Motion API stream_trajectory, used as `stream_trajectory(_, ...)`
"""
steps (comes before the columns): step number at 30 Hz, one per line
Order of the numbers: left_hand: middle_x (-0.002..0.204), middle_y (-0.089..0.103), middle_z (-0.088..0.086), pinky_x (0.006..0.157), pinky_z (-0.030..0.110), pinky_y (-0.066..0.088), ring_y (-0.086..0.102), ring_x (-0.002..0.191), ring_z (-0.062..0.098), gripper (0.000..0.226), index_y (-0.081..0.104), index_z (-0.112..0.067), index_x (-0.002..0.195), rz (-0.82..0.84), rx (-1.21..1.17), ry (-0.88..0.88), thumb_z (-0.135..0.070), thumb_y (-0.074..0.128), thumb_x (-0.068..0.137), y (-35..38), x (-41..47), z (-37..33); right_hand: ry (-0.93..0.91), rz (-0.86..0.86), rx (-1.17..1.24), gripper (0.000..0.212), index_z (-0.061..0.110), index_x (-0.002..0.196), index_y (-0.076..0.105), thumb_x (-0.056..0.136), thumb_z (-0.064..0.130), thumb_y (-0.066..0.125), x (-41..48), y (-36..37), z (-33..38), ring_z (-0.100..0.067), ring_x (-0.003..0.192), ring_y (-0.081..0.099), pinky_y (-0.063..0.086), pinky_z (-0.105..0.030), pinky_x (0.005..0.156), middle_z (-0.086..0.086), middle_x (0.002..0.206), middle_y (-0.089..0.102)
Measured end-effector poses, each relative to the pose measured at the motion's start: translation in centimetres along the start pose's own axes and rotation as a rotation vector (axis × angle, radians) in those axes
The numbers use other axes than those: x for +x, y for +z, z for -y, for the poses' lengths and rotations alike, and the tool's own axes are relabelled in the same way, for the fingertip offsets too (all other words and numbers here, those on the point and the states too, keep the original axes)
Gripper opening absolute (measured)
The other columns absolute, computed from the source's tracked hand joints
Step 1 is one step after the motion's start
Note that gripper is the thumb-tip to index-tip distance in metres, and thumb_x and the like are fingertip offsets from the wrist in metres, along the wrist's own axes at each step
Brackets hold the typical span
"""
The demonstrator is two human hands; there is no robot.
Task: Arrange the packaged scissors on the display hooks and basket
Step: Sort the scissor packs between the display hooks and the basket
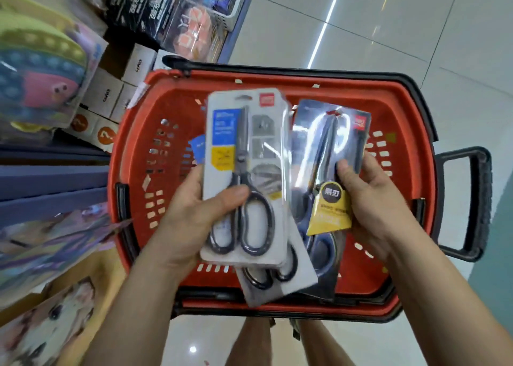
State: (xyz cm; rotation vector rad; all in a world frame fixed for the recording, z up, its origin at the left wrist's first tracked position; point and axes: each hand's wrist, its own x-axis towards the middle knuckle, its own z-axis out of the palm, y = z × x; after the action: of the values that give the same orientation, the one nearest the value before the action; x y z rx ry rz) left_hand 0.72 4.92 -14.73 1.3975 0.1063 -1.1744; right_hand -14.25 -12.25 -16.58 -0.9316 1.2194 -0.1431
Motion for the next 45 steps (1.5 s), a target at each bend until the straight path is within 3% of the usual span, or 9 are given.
stream_trajectory(3, 0.109, 0.074, 0.001, 0.084, 0.031, 0.056, 0.070, 0.101, 0.019, 0.053, 0.058, -0.021, 0.122, 0.044, 0.051, -0.062, -0.016, 0.070, 0.071, 1.3, -0.2, 1.3, -0.064, 0.053, -0.124, 0.035, 0.039, 0.137, 0.048, 0.103, 0.028, 0.049, -0.4, 2.0, 0.4, -0.019, 0.113, 0.067, 0.050, -0.048, 0.102, 0.005, 0.124, 0.069)
stream_trajectory(9, 0.119, 0.071, 0.003, 0.093, 0.041, 0.053, 0.067, 0.111, 0.024, 0.060, 0.053, -0.024, 0.131, 0.050, -0.024, -0.100, -0.016, 0.071, 0.075, 2.0, -0.8, 0.7, -0.016, 0.146, -0.308, 0.077, 0.053, 0.150, -0.009, 0.098, 0.049, 0.048, -2.3, 4.1, 1.7, -0.007, 0.136, 0.043, 0.035, -0.037, 0.116, 0.016, 0.157, 0.033)
stream_trajectory(13, 0.115, 0.072, 0.008, 0.083, 0.034, 0.057, 0.069, 0.106, 0.026, 0.059, 0.054, -0.015, 0.129, -0.080, -0.070, 0.005, -0.009, 0.077, 0.074, 2.2, -1.8, -0.5, -0.144, 0.196, -0.288, 0.074, 0.044, 0.154, 0.015, 0.094, 0.037, 0.057, -4.0, 5.5, 2.8, 0.000, 0.128, 0.052, 0.045, -0.026, 0.107, 0.015, 0.149, 0.045)
stream_trajectory(15, 0.111, 0.073, 0.007, 0.080, 0.030, 0.057, 0.070, 0.102, 0.024, 0.057, 0.054, -0.013, 0.127, -0.121, -0.072, 0.058, -0.009, 0.074, 0.074, 2.5, -2.6, -1.2, -0.132, 0.318, -0.256, 0.063, 0.042, 0.146, 0.037, 0.090, 0.036, 0.064, -4.5, 5.8, 3.0, -0.011, 0.118, 0.063, 0.052, -0.037, 0.101, 0.011, 0.135, 0.061)
stream_trajectory(20, 0.119, 0.070, 0.007, 0.089, 0.038, 0.056, 0.067, 0.109, 0.025, 0.058, 0.049, -0.016, 0.135, -0.197, -0.143, 0.144, -0.011, 0.072, 0.082, 3.5, -5.1, -2.6, 0.008, 0.429, -0.190, 0.080, 0.048, 0.134, 0.050, 0.063, 0.055, 0.086, -6.1, 4.6, 4.5, -0.019, 0.113, 0.067, 0.053, -0.044, 0.098, 0.005, 0.130, 0.065)
stream_trajectory(24, 0.117, 0.071, 0.007, 0.086, 0.034, 0.056, 0.068, 0.106, 0.024, 0.054, 0.054, -0.014, 0.131, -0.268, -0.201, 0.225, -0.009, 0.073, 0.081, 5.2, -7.1, -4.3, 0.068, 0.384, -0.032, 0.046, 0.026, 0.122, 0.063, 0.081, 0.046, 0.071, -8.3, 4.6, 6.0, -0.030, 0.108, 0.068, 0.055, -0.043, 0.088, -0.010, 0.117, 0.071)
stream_trajectory(26, 0.111, 0.073, 0.007, 0.084, 0.034, 0.056, 0.069, 0.103, 0.024, 0.044, 0.063, -0.012, 0.121, -0.309, -0.196, 0.252, -0.010, 0.073, 0.078, 5.9, -8.5, -5.5, 0.098, 0.412, 0.037, 0.039, 0.016, 0.121, 0.063, 0.090, 0.038, 0.057, -9.8, 4.8, 7.1, -0.034, 0.112, 0.065, 0.052, -0.048, 0.095, -0.015, 0.121, 0.069)
stream_trajectory(32, 0.108, 0.073, 0.016, 0.094, 0.050, 0.051, 0.068, 0.100, 0.034, 0.030, 0.074, -0.011, 0.103, -0.439, -0.276, 0.290, -0.013, 0.073, 0.073, 9.3, -16.1, -10.4, 0.144, 0.608, 0.132, 0.032, 0.019, 0.125, 0.061, 0.100, 0.029, 0.045, -17.4, 3.8, 13.3, -0.018, 0.100, 0.071, 0.059, -0.029, 0.071, -0.008, 0.118, 0.072)
stream_trajectory(45, 0.097, 0.074, 0.014, 0.084, 0.047, 0.054, 0.068, 0.087, 0.028, 0.025, 0.068, -0.014, 0.093, -0.843, -0.372, 0.591, -0.022, 0.076, 0.071, 15.1, -42.0, -21.6, 0.015, 0.880, 0.064, 0.027, 0.015, 0.116, 0.061, 0.096, 0.029, 0.050, -40.6, 6.2, 25.2, -0.014, 0.085, 0.074, 0.058, -0.028, 0.065, -0.002, 0.098, 0.077)
